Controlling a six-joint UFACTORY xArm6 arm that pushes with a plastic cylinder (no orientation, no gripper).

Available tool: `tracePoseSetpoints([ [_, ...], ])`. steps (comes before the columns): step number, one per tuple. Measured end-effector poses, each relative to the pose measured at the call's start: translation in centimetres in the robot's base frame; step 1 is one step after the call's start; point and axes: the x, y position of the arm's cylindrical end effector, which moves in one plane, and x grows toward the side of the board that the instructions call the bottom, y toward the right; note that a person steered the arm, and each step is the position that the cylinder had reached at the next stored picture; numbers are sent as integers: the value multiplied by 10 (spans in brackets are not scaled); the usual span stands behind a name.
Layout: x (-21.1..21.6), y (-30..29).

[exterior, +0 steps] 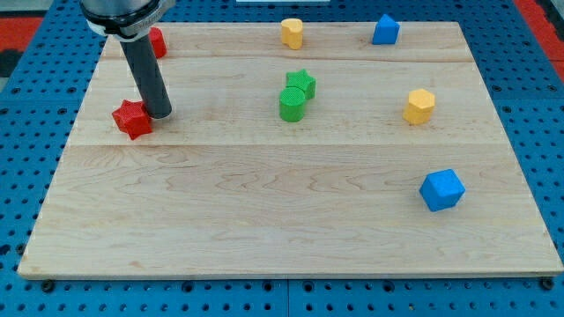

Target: Move your arm towards the heart

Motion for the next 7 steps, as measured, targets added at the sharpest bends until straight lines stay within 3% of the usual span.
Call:
tracePoseSetpoints([
  [4, -75, 46],
  [7, -83, 46],
])
